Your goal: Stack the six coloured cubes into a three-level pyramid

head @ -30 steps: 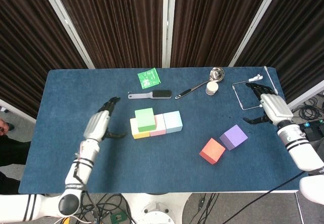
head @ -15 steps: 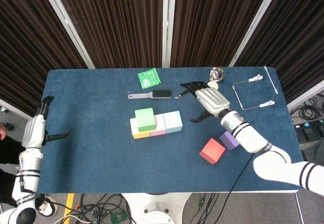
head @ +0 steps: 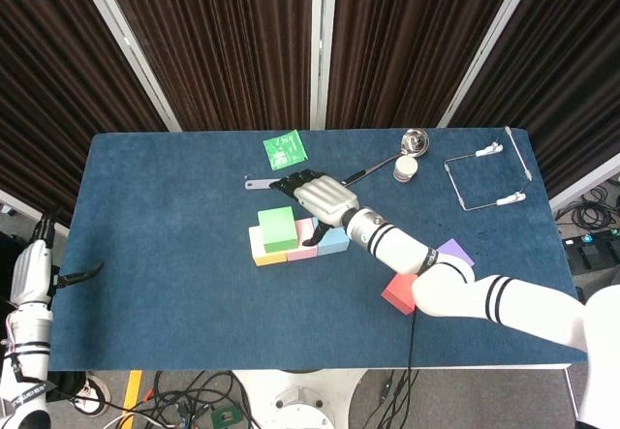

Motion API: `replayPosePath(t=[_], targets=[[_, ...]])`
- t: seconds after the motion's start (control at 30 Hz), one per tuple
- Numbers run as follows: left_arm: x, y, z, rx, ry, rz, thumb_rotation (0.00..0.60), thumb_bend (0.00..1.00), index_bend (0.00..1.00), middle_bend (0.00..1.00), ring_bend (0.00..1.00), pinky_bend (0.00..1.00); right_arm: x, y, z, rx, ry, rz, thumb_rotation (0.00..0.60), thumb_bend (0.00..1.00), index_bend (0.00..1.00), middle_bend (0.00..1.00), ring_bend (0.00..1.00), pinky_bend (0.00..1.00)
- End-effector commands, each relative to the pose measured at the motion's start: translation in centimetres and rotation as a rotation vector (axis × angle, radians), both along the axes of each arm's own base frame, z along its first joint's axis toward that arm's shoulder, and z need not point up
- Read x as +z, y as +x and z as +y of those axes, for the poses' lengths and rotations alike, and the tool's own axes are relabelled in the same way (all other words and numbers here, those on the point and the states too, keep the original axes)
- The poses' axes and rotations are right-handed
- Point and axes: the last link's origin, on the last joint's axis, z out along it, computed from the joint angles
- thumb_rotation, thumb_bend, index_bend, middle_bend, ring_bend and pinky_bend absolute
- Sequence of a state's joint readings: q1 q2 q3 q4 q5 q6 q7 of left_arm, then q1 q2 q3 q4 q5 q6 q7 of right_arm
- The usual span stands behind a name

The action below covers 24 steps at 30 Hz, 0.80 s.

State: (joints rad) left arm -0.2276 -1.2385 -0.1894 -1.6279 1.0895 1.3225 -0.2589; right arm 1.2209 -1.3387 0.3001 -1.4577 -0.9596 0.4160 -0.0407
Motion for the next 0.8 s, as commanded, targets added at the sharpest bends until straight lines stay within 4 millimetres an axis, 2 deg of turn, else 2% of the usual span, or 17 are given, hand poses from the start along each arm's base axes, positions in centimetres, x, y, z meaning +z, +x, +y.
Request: replayPosePath(t=[0.03, 0.3, 0.4, 0.63, 0.8], targets=[[0.0, -0.5, -0.1, 0.015, 0.008, -0.001, 0.600, 0.15, 0.04, 0.00, 0.00, 0.11, -1.2, 0.5, -0.4, 0.000, 0.022, 0.020, 0.600, 0.00, 0.00, 0.09, 0.00, 0.00], [-0.3, -1.7, -0.5, 0.052, 0.004, -0.014, 0.600, 0.15, 0.04, 0.00, 0.00, 0.11, -2.0, 1.8, 0.0, 0.024, 0.040, -0.011, 0.600, 0.01, 0.00, 0.16, 0.00, 0.00], [-0.5, -2.0, -0.5, 0.057, -0.003, -0.014, 0.600, 0.15, 0.04, 0.00, 0.00, 0.11, -2.2, 1.9, -0.1, 0.056, 0.022, 0.010, 0.600, 0.02, 0.00, 0.18, 0.00, 0.00], [-0.8, -2.1, -0.6, 0.087, -0.005, -0.033, 0.600, 0.14, 0.04, 0.00, 0.00, 0.11, -2.7, 1.9, -0.2, 0.090, -0.038, -0.001, 0.600, 0.07, 0.00, 0.30, 0.00, 0.00], [-0.9, -2.2, -0.7, 0.100, -0.009, -0.039, 0.600, 0.14, 0.04, 0.00, 0.00, 0.11, -2.8, 2.0, -0.3, 0.097, -0.047, 0.002, 0.600, 0.09, 0.00, 0.33, 0.00, 0.00]])
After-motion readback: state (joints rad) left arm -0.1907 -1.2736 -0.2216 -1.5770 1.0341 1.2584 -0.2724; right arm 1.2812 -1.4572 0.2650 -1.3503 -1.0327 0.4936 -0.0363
